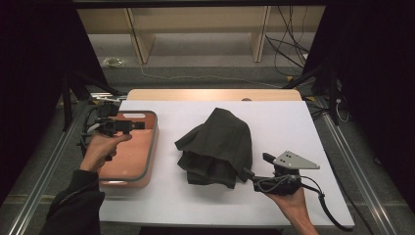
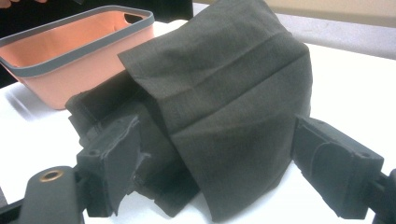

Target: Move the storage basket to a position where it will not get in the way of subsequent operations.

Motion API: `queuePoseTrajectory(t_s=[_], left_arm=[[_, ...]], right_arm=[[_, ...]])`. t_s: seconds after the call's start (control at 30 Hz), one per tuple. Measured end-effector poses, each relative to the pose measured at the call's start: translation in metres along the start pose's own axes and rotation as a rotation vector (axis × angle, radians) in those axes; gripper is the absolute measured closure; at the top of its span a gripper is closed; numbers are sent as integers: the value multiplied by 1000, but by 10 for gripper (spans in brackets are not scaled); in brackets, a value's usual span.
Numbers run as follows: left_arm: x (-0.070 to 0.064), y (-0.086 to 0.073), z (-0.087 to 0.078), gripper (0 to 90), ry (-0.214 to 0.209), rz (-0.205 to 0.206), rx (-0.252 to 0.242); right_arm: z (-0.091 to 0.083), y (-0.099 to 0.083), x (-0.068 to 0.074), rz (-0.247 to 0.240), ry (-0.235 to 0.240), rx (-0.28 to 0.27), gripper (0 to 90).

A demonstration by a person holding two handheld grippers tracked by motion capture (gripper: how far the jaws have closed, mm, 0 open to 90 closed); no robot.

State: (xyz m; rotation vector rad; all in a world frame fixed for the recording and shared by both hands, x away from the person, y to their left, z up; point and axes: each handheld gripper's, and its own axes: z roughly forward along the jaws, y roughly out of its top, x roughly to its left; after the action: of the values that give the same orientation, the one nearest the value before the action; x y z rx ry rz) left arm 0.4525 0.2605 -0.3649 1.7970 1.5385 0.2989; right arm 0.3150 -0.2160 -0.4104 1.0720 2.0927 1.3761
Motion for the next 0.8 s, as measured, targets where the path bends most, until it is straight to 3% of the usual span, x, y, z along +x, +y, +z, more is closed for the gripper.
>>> queuePoseTrajectory(t_s=[0.8], left_arm=[[-36,-9,20,162,-68,69,39]], right_arm=[[5,2,-4,41,-4,-12,114]])
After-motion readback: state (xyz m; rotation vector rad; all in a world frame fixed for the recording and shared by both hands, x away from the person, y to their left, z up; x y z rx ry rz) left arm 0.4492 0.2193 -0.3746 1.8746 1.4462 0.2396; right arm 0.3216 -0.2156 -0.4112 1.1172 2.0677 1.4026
